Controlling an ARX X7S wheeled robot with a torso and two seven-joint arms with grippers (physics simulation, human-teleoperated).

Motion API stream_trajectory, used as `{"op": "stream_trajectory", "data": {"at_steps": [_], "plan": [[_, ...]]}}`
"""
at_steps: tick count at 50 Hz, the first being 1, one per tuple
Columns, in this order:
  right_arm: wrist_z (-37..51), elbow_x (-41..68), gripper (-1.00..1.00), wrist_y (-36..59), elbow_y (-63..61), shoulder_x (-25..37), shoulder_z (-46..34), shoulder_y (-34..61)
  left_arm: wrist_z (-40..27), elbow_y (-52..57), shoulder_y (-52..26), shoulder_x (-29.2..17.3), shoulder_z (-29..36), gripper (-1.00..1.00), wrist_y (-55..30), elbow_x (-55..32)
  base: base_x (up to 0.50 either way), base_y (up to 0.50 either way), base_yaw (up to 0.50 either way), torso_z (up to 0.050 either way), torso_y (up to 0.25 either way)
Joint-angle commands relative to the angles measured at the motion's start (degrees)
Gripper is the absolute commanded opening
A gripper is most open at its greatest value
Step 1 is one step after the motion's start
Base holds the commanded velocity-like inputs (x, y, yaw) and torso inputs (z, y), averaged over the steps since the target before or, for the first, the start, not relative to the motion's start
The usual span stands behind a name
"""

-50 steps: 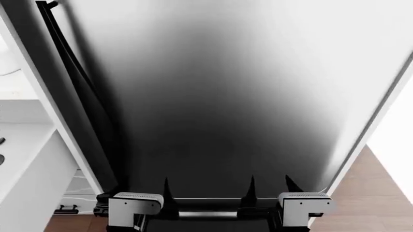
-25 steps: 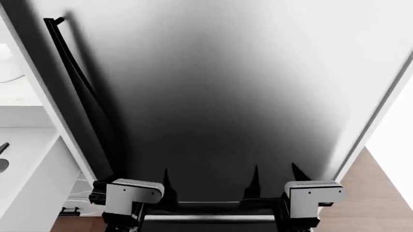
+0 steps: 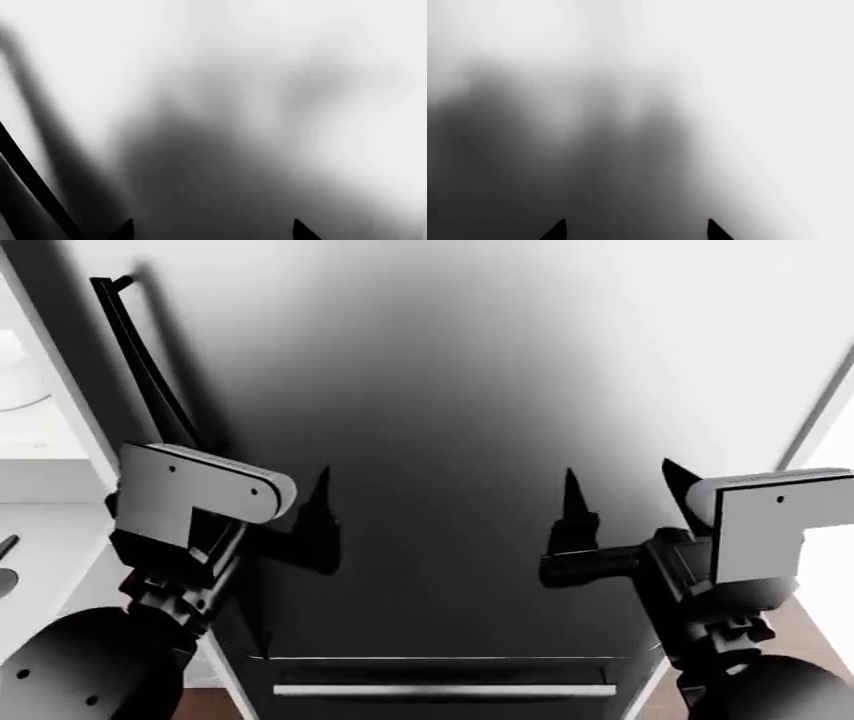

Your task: Place the bar in the bowl and close the drawer.

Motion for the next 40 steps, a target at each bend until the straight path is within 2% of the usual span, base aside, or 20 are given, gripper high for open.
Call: {"op": "stream_trajectory", "data": {"at_steps": [1, 3, 9, 14, 19, 25, 40], "plan": [[26.77, 44.07, 1.0, 17.19, -4.98, 5.7, 14.36, 14.38, -26.81, 4.45, -13.64, -7.23, -11.74, 1.0, -14.72, -42.52, 0.0, 0.0, 0.0, 0.0, 0.0], [33.74, 51.78, 1.0, 15.36, -3.87, 8.19, 13.58, 15.68, -34.2, 3.83, -15.07, -8.96, -12.64, 1.0, -14.45, -52.54, 0.0, 0.0, 0.0, 0.0, 0.0], [44.88, 63.01, 1.0, 9.62, -2.67, 14.0, 9.84, 19.02, -47.53, 2.26, -18.8, -13.63, -12.38, 1.0, -11.92, -68.52, 0.0, 0.0, 0.0, 0.0, 0.0], [50.08, 68.02, 1.0, 6.33, -1.94, 17.46, 6.58, 22.54, -53.85, 1.29, -22.36, -17.63, -10.34, 1.0, -8.9, -75.97, 0.0, 0.0, 0.0, 0.0, 0.0], [54.08, 71.94, 1.0, 3.59, -0.96, 20.55, 3.28, 26.87, -55.99, -0.28, -26.5, -20.32, -8.78, 1.0, -7.61, -78.4, 0.0, 0.0, 0.0, 0.0, 0.0], [56.68, 73.76, 1.0, 2.4, -0.24, 22.64, 0.27, 30.67, -55.16, -1.05, -28.56, -21.19, -7.87, 1.0, -7.85, -77.32, 0.0, 0.04, 0.0, 0.0, 0.0], [57.39, 74.21, 1.0, 1.6, -0.08, 23.75, -1.6, 32.94, -54.11, -0.54, -28.98, -21.96, -6.69, 1.0, -7.03, -75.83, 0.0, 0.5, 0.0, 0.0, 0.0]]}}
